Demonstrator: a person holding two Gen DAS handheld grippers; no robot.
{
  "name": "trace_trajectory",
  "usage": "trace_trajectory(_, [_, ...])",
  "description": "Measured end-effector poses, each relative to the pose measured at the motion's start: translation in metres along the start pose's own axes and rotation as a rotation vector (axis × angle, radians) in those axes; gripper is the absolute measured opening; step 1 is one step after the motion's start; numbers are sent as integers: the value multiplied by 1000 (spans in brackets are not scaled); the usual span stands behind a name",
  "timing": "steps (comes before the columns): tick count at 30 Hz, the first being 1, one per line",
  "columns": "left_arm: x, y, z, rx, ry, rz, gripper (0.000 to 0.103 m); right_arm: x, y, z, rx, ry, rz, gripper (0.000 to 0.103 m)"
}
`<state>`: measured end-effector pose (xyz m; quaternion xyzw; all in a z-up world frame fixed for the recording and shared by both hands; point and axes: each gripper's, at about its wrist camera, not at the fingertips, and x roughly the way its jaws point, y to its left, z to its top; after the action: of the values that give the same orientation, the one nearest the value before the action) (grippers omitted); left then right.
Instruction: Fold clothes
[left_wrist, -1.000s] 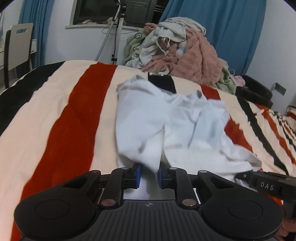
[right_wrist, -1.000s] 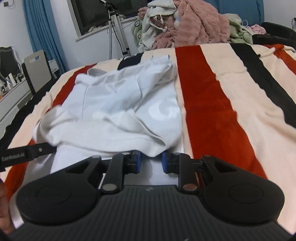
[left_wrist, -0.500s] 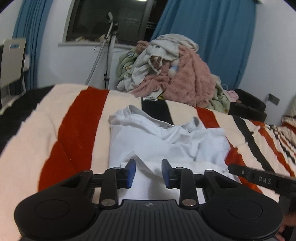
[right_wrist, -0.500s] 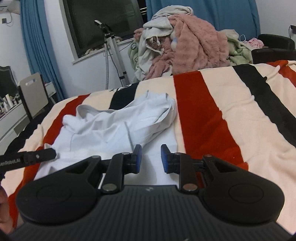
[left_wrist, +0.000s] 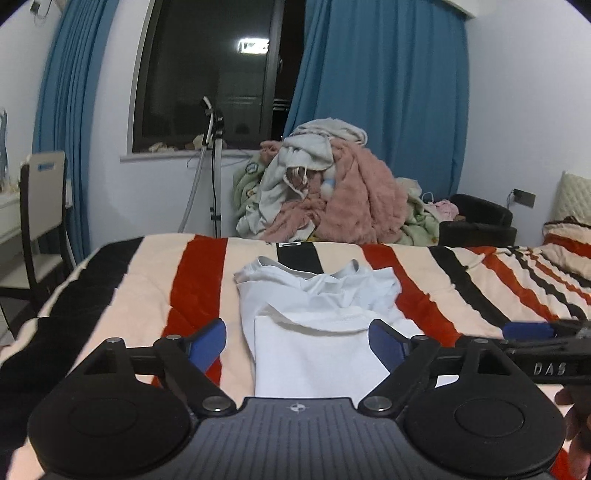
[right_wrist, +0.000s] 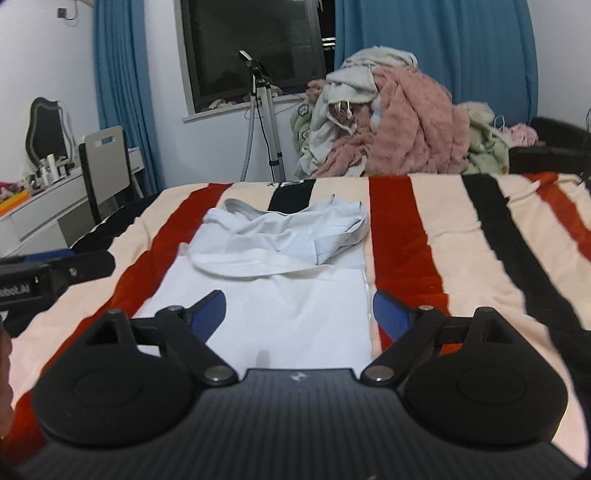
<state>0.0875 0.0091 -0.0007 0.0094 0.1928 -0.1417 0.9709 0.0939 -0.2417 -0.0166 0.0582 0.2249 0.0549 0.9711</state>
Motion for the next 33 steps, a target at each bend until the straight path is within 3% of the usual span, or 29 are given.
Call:
trace_trajectory(7, [-63, -16, -23, 12, -12, -8, 92, -66, 8, -17, 16, -60, -17, 88])
trace_trajectory(14, [-86, -20, -47, -48, 42, -26, 93, -97, 14, -38, 50, -83, -25, 88])
trace_trajectory(20, [-59, 4, -65, -333, 207, -140, 93, -95, 12, -40, 59, -83, -38, 88])
trace_trajectory(24, [-22, 29, -91, -547, 360, -202, 92, -89, 9, -42, 78, -70, -52, 88])
trace_trajectory(27, [10, 57, -111, -726, 442, -160, 88, -85, 9, -44, 82, -61, -71, 88])
trace_trajectory(29, [20, 67, -115, -815, 428, -174, 88, -83, 9, -46, 94, -55, -67, 88])
trace_trajectory(31, [27, 72, -113, -856, 399, -183, 81, -81, 9, -47, 106, -48, -62, 88])
trace_trajectory(33, [32, 73, -112, -840, 378, -149, 54, -78, 6, -49, 136, -35, -49, 88])
